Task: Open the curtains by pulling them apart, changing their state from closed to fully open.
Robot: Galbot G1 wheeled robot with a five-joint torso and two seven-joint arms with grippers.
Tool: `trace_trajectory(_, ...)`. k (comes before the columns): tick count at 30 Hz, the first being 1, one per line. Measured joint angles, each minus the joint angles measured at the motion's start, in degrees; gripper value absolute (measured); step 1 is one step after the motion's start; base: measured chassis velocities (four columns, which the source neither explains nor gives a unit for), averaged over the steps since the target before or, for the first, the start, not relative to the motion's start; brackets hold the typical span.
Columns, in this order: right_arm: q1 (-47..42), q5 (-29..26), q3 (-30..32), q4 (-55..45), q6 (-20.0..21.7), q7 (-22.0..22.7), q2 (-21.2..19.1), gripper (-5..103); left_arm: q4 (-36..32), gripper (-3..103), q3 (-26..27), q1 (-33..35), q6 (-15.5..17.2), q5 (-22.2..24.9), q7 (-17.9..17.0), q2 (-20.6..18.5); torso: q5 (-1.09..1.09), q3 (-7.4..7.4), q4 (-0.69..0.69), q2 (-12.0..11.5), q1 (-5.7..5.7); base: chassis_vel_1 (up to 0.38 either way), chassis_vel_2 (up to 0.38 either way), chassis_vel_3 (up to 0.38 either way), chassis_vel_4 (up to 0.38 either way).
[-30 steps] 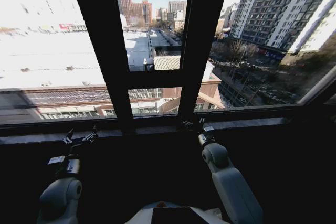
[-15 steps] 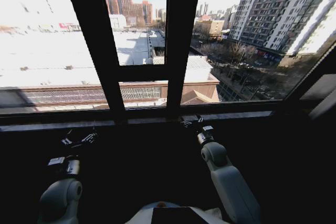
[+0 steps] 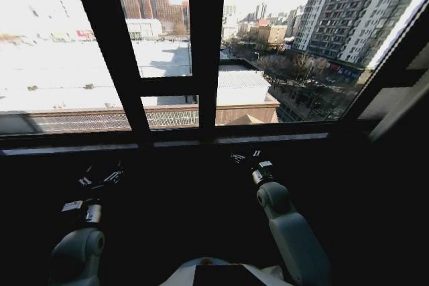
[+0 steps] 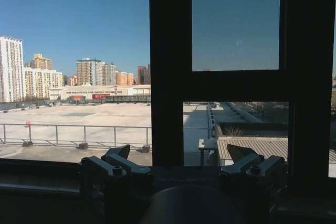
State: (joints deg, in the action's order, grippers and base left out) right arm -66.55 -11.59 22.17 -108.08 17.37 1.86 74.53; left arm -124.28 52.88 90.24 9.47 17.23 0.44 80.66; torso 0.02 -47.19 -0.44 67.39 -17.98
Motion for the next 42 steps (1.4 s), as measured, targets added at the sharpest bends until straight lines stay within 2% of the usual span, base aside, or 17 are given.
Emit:
trace_trajectory(16,-0.4,1.63,0.52,0.1,-0.21,0.34,0.95,100,1.55,100,-0.19,-0.8,-0.3,0.41,0.02,-1.22,-0.02,0.02,0.01,0.02,0.05,0.22,-0.356,-0.223,0.361)
trace_trajectory(21,-0.14,1.63,0.61,0.22,-0.42,0.55,0.7,100,1.75,100,-0.37,-1.15,-0.34,0.42,-0.01,-1.12,-0.02,0.04,0.02,0.06,0.07,0.145,-0.116,-0.168,0.217)
trace_trajectory(23,-0.02,1.58,0.74,0.3,-0.55,0.61,0.51,100,1.87,100,-0.52,-1.31,-0.34,0.42,0.02,-0.93,-0.02,0.02,-0.04,0.02,0.05,0.002,-0.042,-0.082,0.013)
trace_trajectory(28,0.0,1.38,0.62,0.45,-0.7,0.41,0.13,100,1.9,100,-0.72,-1.28,-0.34,0.42,0.16,-0.55,0.01,-0.04,0.02,-0.06,-0.11,-0.03,0.014,0.035,-0.038)
trace_trajectory(34,0.93,-0.23,-0.11,1.12,-0.33,-1.9,-1.79,100,1.86,100,-0.8,-0.99,-1.87,1.64,2.35,-0.36,-0.01,-0.01,-0.01,-0.04,-0.04,-0.022,0.049,0.029,-0.033)
trace_trajectory(42,2.18,-1.1,-0.35,1.78,-0.12,-1.55,-2.07,100,0.48,100,-0.84,-0.56,-1.74,2.63,2.72,-0.29,-0.01,0.01,0.01,0.01,0.02,0.0,0.0,0.0,0.0)
